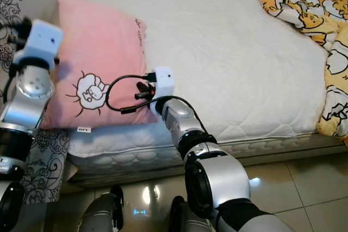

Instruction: Clean up the room

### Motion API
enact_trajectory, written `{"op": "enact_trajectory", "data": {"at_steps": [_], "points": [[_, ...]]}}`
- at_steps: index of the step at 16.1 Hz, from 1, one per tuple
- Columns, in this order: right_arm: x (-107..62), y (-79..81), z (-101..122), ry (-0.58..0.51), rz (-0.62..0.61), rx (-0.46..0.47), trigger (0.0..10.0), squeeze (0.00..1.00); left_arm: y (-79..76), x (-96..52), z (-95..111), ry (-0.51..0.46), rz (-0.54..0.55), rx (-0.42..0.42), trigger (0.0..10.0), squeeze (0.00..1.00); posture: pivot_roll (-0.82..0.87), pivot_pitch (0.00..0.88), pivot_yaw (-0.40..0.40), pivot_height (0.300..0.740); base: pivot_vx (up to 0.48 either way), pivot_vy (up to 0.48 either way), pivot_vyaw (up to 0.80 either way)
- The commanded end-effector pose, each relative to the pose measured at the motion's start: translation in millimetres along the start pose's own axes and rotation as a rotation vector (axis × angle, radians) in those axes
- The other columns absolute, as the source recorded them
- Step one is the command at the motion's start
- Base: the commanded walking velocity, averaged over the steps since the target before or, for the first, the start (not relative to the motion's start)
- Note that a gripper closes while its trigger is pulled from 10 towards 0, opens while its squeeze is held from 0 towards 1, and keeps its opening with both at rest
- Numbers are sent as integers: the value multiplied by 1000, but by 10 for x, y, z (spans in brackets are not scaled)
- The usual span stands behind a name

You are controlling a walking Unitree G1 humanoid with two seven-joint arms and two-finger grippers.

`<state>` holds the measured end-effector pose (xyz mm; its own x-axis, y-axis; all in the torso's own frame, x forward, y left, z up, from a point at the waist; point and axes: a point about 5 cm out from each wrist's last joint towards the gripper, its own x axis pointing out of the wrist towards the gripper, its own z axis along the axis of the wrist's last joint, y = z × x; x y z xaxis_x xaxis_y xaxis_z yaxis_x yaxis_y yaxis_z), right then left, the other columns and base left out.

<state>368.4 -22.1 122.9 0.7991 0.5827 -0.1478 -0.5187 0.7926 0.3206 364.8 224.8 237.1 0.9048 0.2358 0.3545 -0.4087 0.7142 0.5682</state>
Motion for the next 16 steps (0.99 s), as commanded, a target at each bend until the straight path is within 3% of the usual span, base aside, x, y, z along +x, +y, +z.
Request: {"op": "enact_trajectory", "data": {"at_steps": [1,3,4,6,10,14,15,16], "points": [[10,90,-152,38,-1,77,10000,0,-68,-94,48,0,-46,-45,10000,1000,182,207,-114,740,0,0,0],[13,76,-156,49,-43,47,10000,0,-59,-201,127,-15,-58,-84,10000,1000,188,199,-115,740,0,0,0],[13,55,-138,38,-78,47,10000,1000,-40,-291,178,-24,-64,-100,10000,1000,193,195,-116,740,0,0,0],[34,69,-73,-3,-85,149,10000,1000,-94,-446,188,-9,-101,-121,10000,1000,198,181,-115,740,0,0,0],[70,100,28,-61,-86,364,10000,1000,-179,-558,234,4,-146,-131,10000,1000,188,168,-112,740,0,0,0],[81,101,295,-185,-37,258,10000,1000,-258,-674,207,27,-190,-143,10000,1000,174,133,-113,740,0,0,0],[15,23,361,-258,-42,154,10000,1000,-284,-770,148,53,-215,-184,10000,1000,157,89,-118,740,0,0,0],[-161,-112,394,-357,-93,-28,10000,1000,-293,-887,46,106,-227,-242,10000,1000,144,67,-119,740,0,0,0]]}}
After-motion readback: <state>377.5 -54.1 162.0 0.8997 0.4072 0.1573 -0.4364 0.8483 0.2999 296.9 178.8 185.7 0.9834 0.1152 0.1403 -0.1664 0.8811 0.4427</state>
